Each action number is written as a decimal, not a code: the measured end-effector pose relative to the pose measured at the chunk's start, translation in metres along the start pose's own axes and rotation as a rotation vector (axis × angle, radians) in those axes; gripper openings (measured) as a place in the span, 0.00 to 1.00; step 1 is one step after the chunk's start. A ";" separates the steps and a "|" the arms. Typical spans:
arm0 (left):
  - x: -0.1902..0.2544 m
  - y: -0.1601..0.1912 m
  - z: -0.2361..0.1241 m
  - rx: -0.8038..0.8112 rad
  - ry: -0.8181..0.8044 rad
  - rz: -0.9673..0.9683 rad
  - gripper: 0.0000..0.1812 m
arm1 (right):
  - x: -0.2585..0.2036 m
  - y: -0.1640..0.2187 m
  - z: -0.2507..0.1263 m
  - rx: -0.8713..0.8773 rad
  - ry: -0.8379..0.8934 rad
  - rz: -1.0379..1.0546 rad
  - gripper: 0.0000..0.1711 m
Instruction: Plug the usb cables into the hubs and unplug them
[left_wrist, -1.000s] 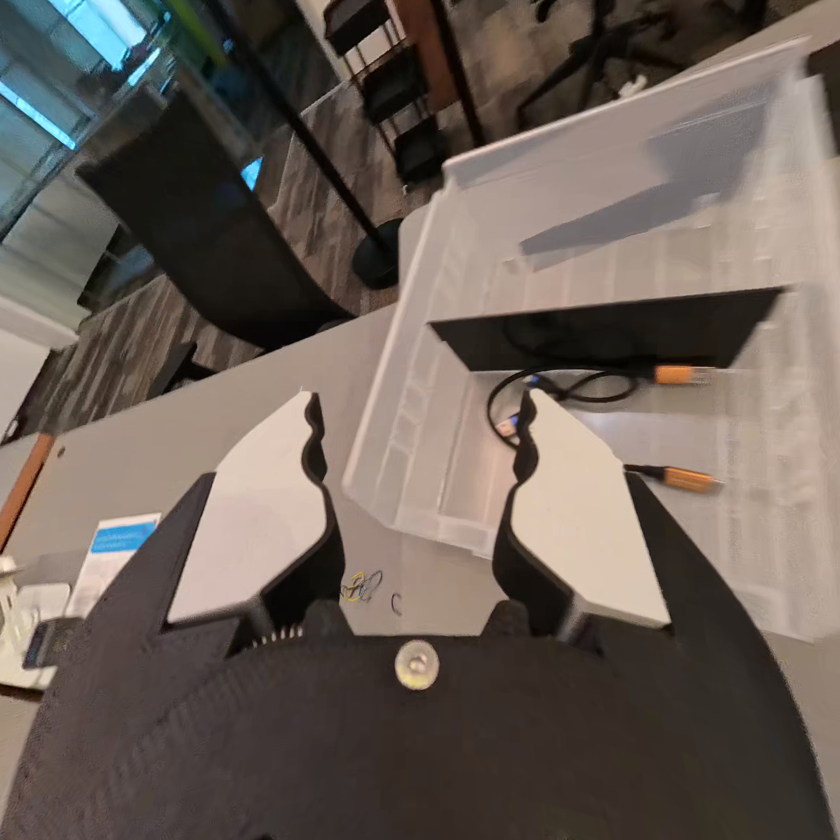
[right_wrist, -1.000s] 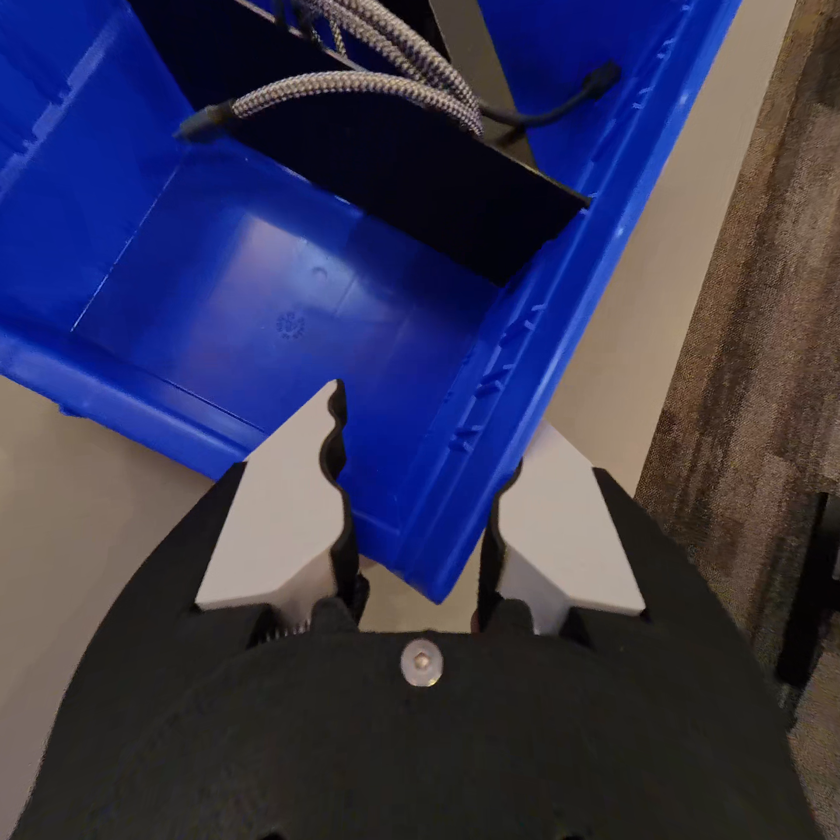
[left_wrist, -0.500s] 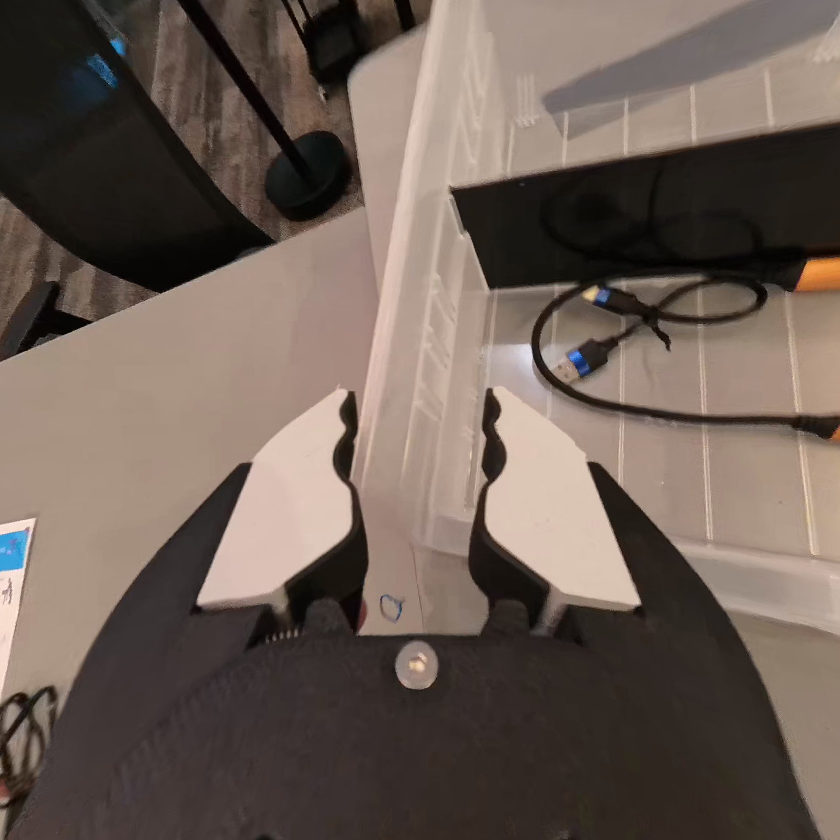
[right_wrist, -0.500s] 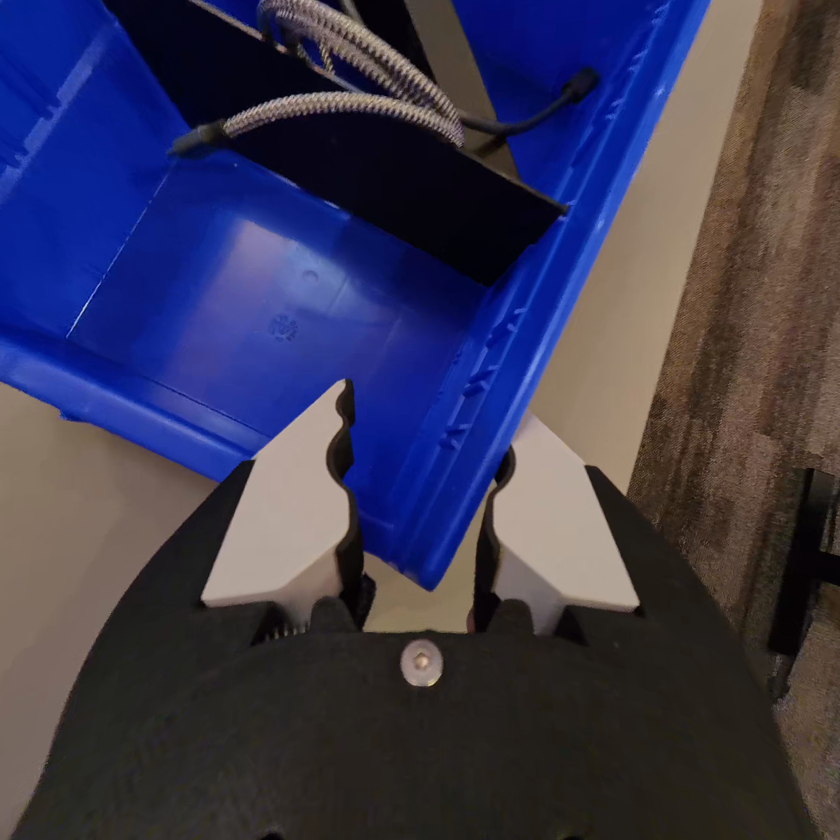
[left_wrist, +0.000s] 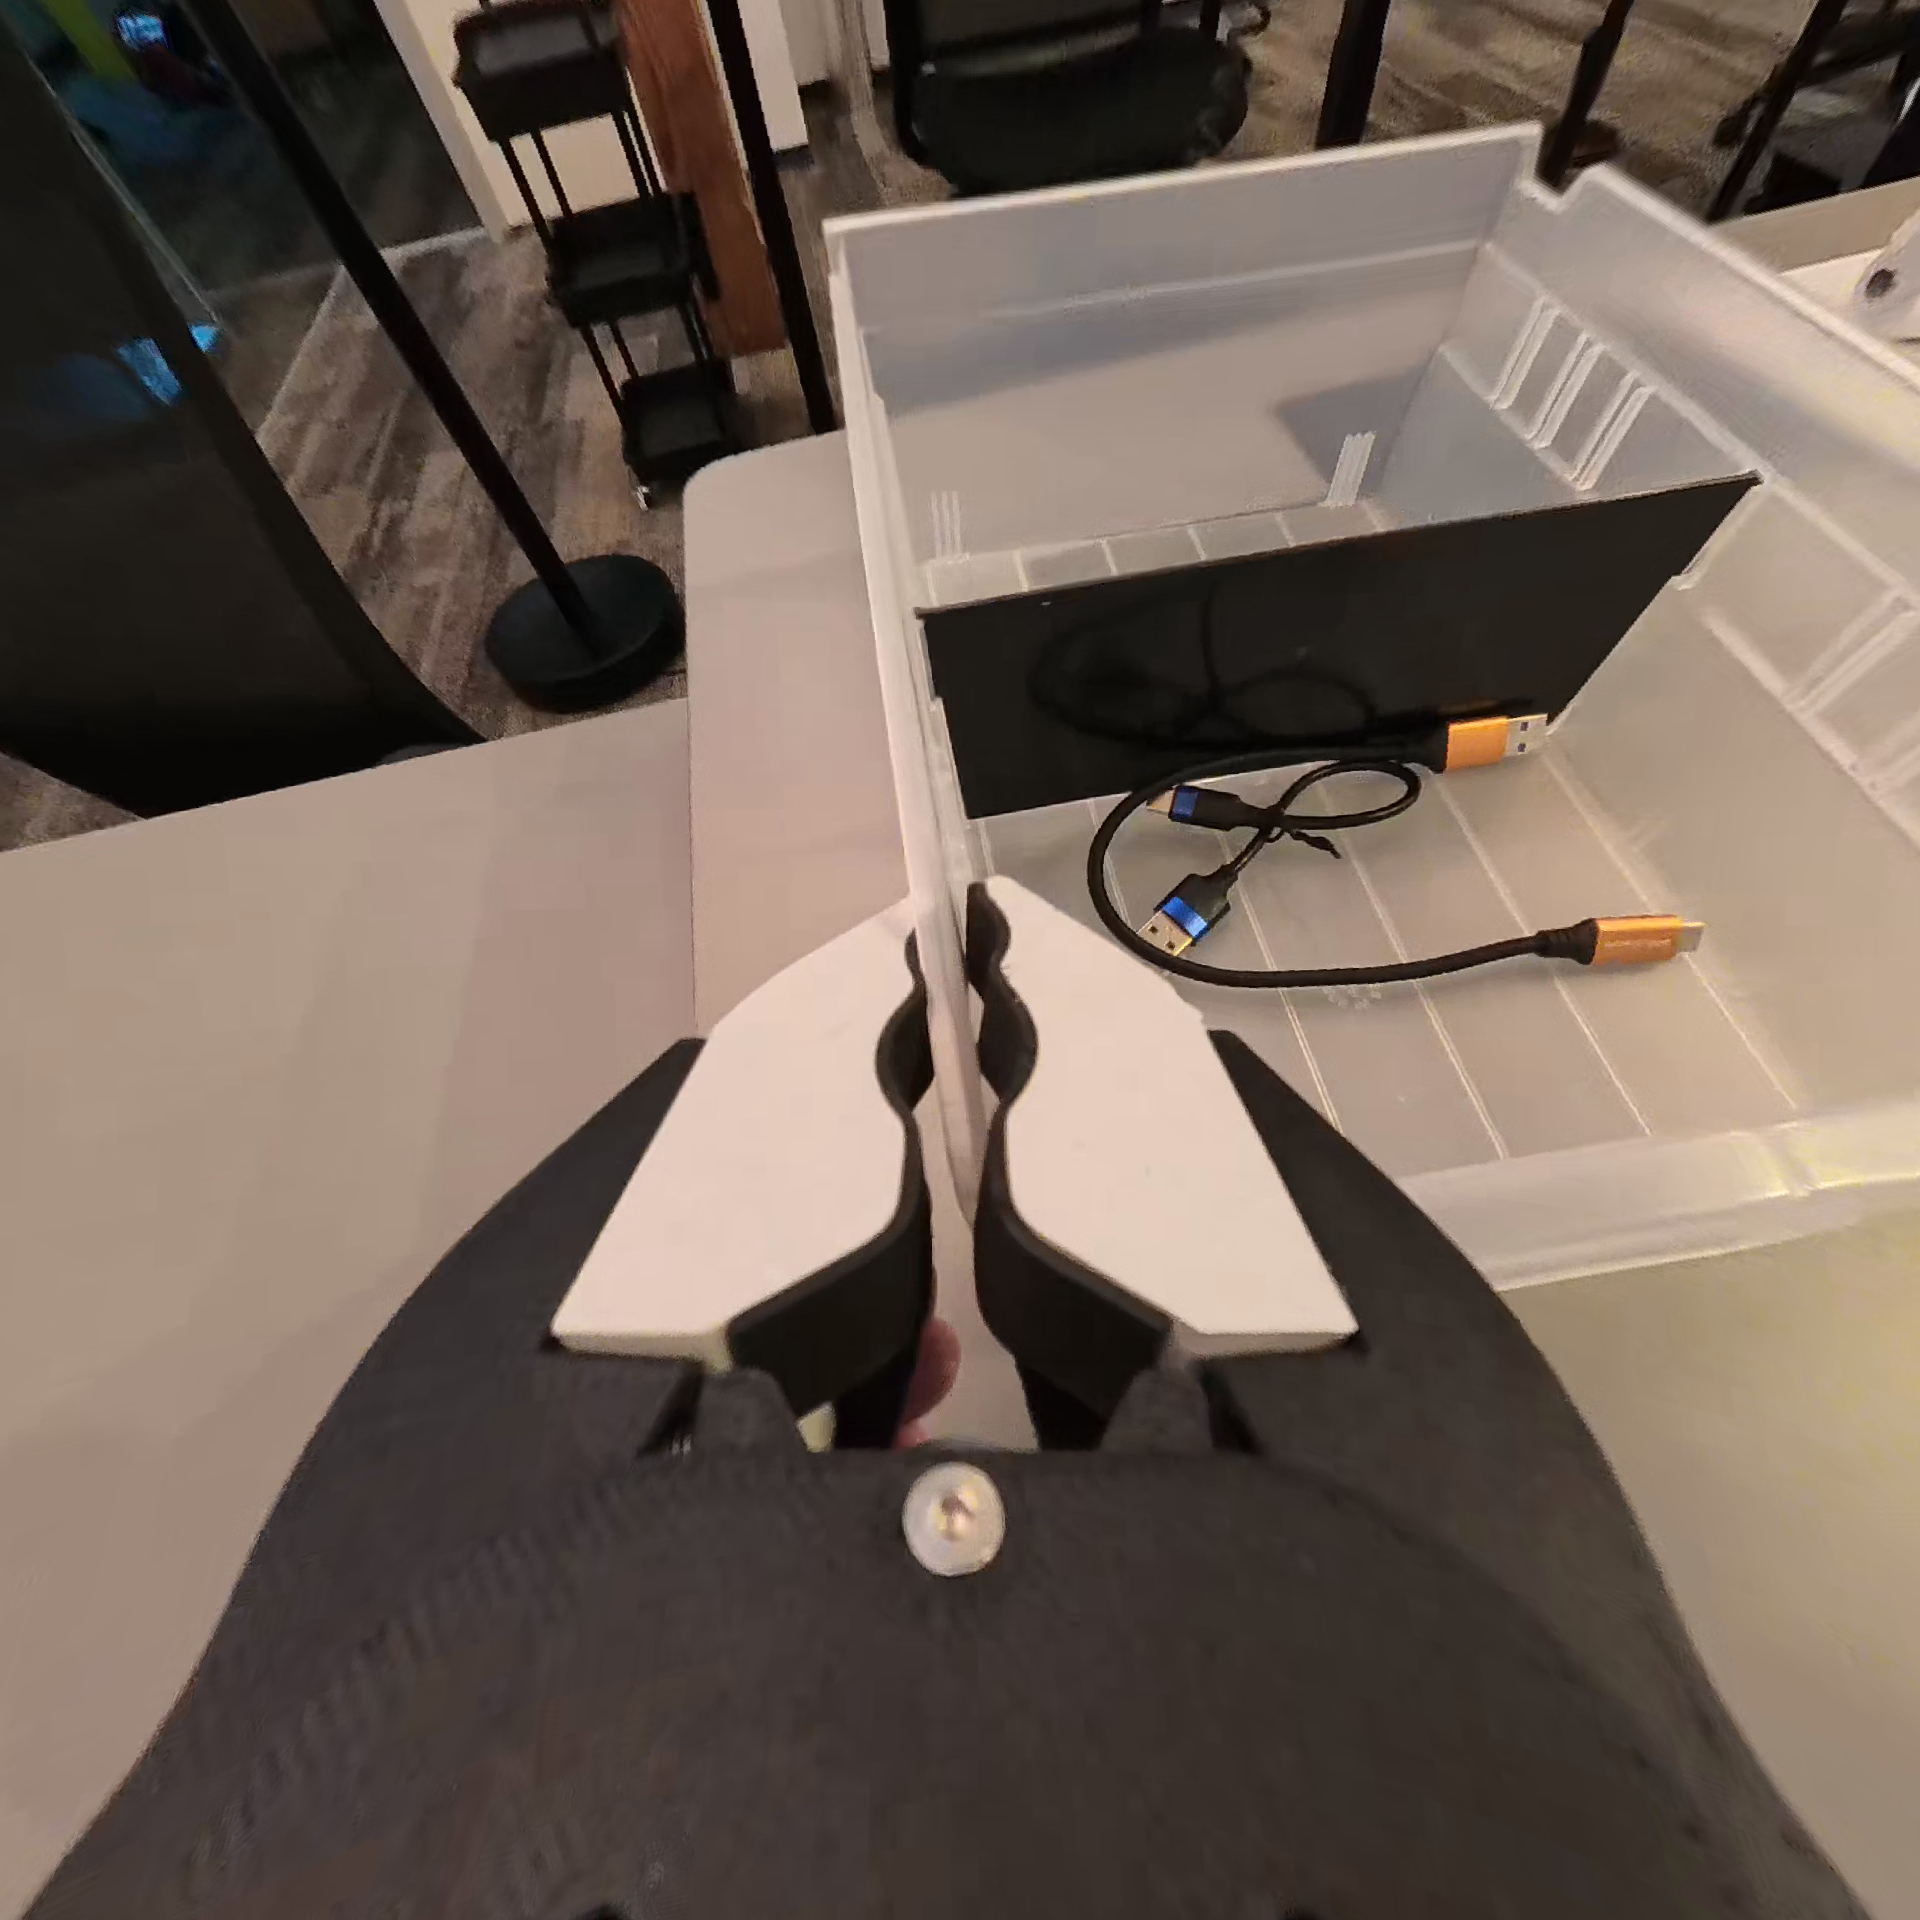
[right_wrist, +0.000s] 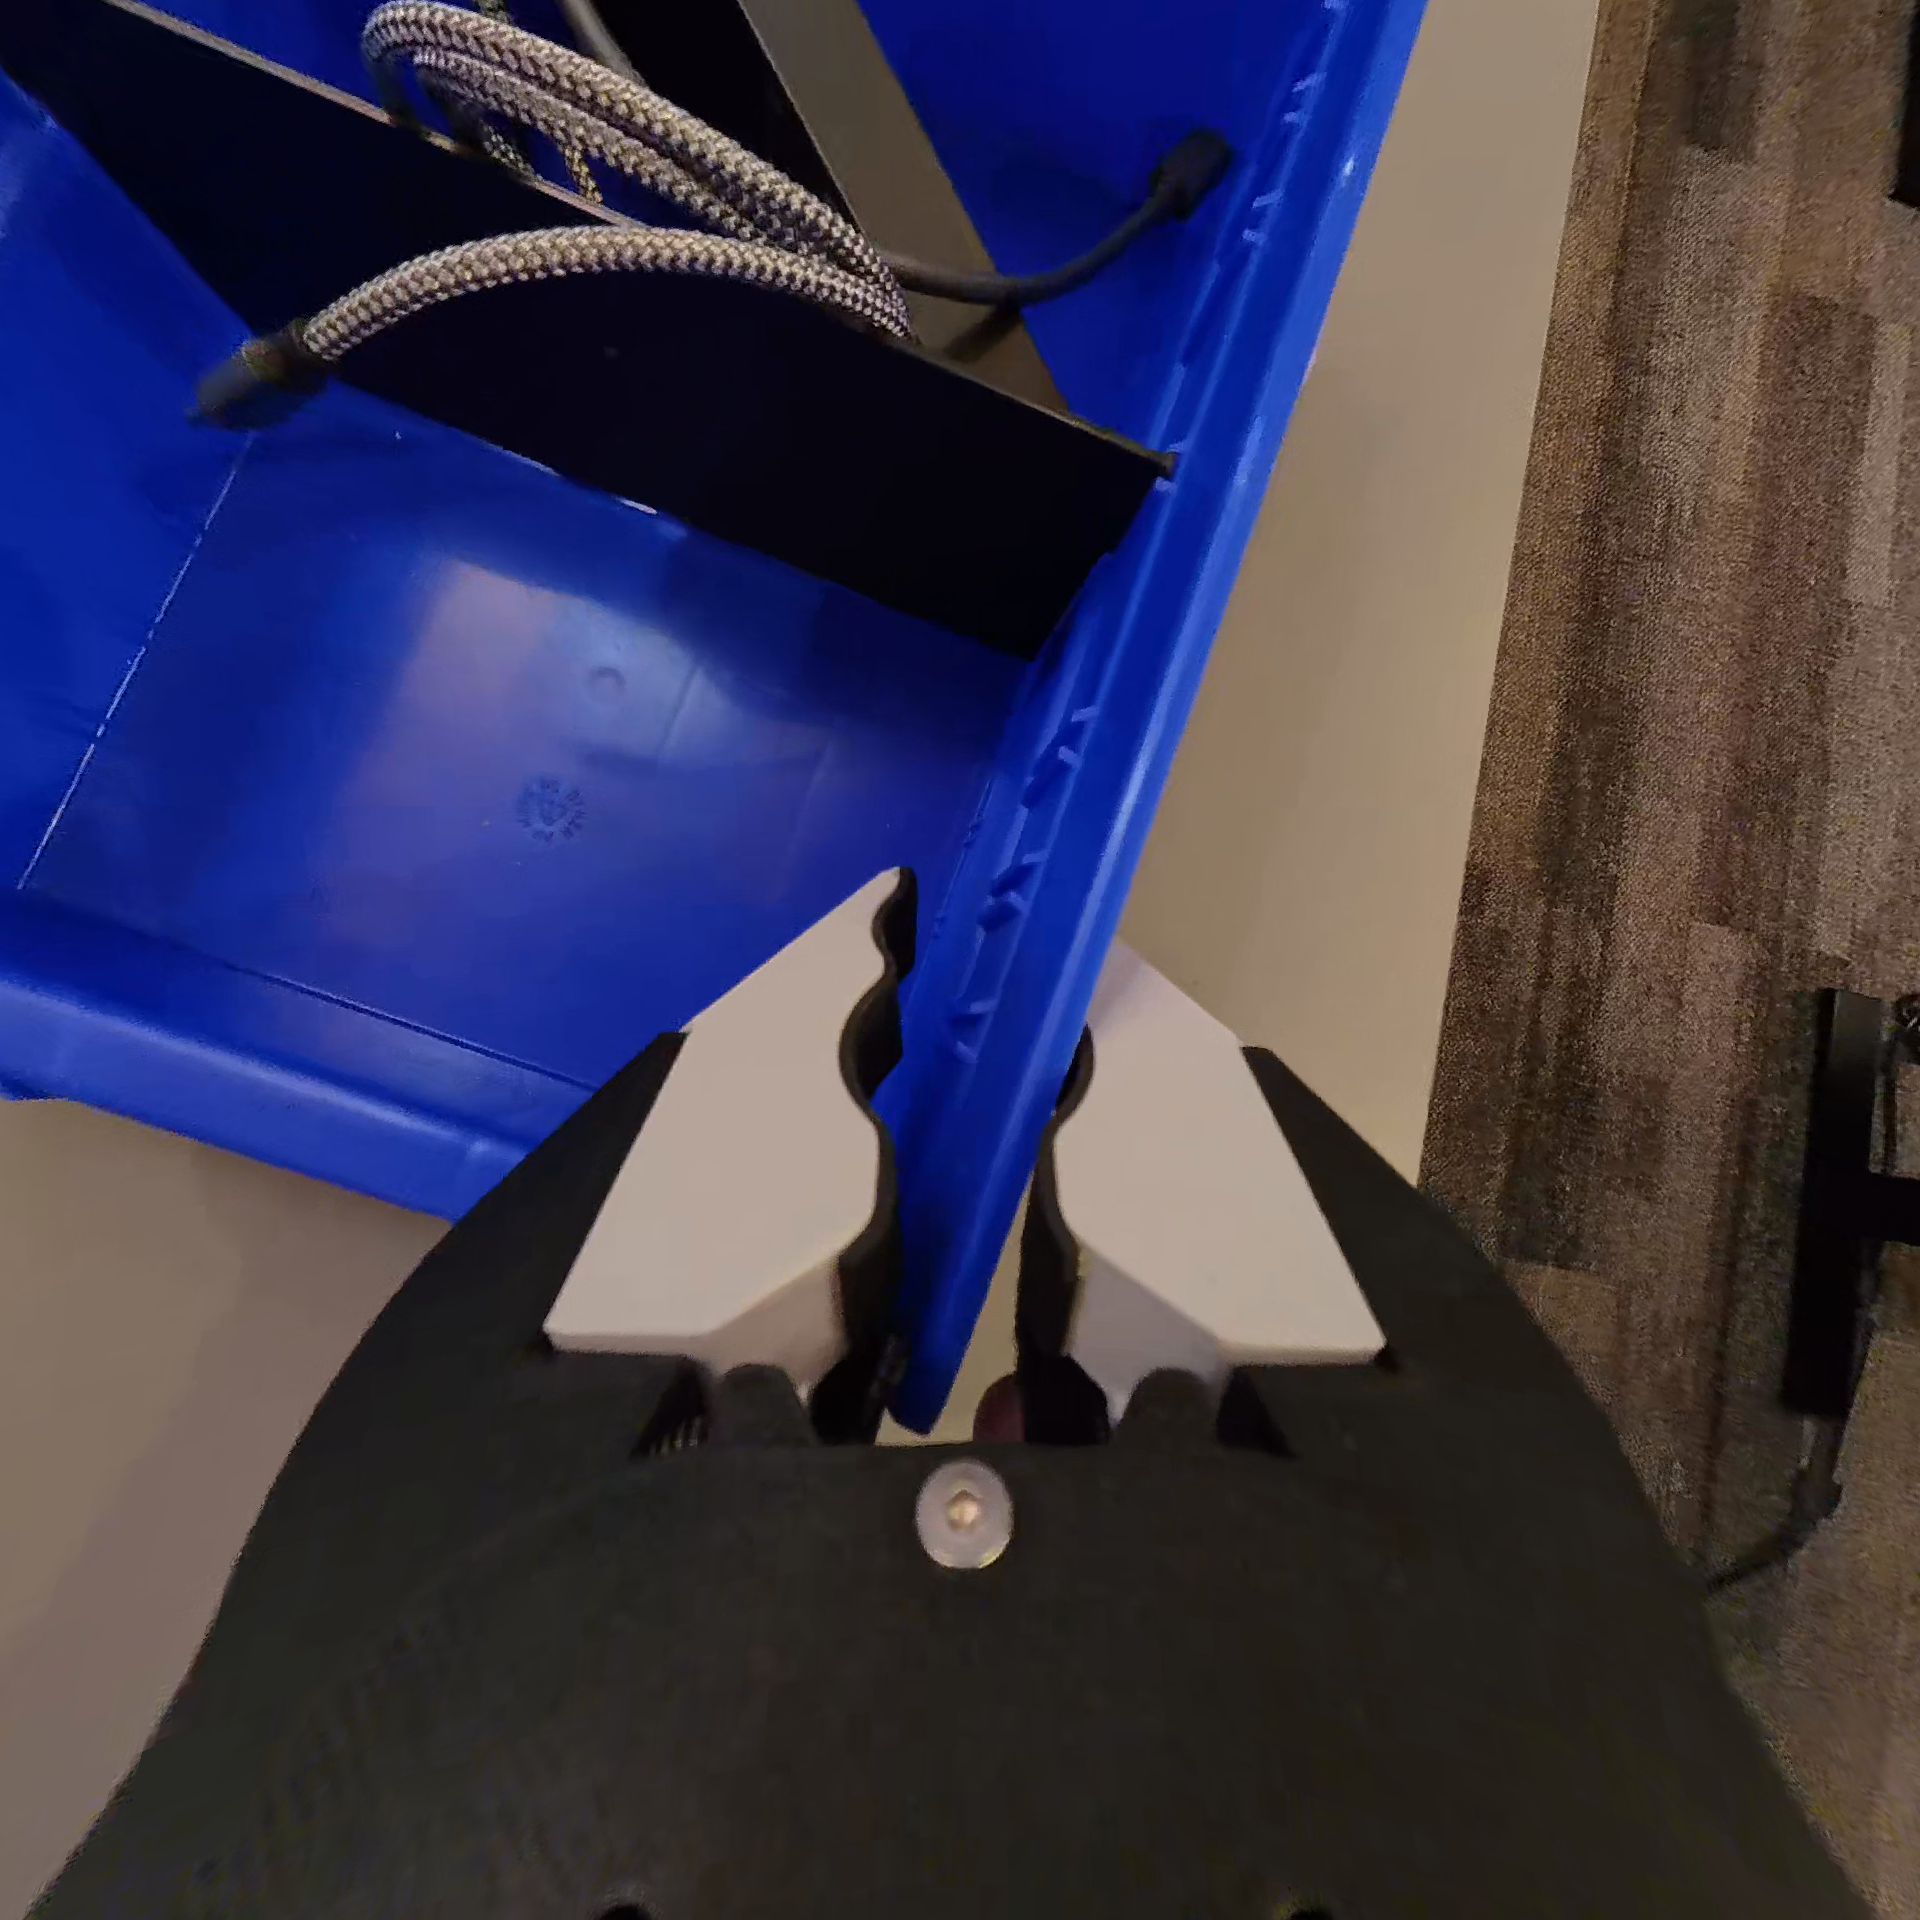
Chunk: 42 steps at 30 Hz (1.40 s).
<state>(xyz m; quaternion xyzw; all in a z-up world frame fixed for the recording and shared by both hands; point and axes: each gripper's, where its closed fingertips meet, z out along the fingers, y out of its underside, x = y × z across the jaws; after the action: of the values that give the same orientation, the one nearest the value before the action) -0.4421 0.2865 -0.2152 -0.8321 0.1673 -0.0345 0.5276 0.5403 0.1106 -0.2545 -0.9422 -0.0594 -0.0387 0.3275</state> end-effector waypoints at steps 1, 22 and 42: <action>0.002 -0.002 -0.002 0.017 -0.006 0.003 0.02 | -0.003 0.000 -0.001 0.000 0.002 0.001 0.09; 0.021 -0.021 -0.089 0.283 -0.042 0.105 0.00 | -0.281 -0.037 -0.017 0.124 -0.276 -0.136 0.22; -0.036 -0.024 -0.191 0.485 -0.142 0.034 0.01 | -0.558 -0.093 -0.005 0.205 -0.487 -0.249 0.42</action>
<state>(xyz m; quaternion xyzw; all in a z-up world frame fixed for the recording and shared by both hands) -0.5146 0.1419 -0.1052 -0.6786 0.1307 -0.0060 0.7227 -0.0255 0.1317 -0.2555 -0.8712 -0.2550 0.1549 0.3899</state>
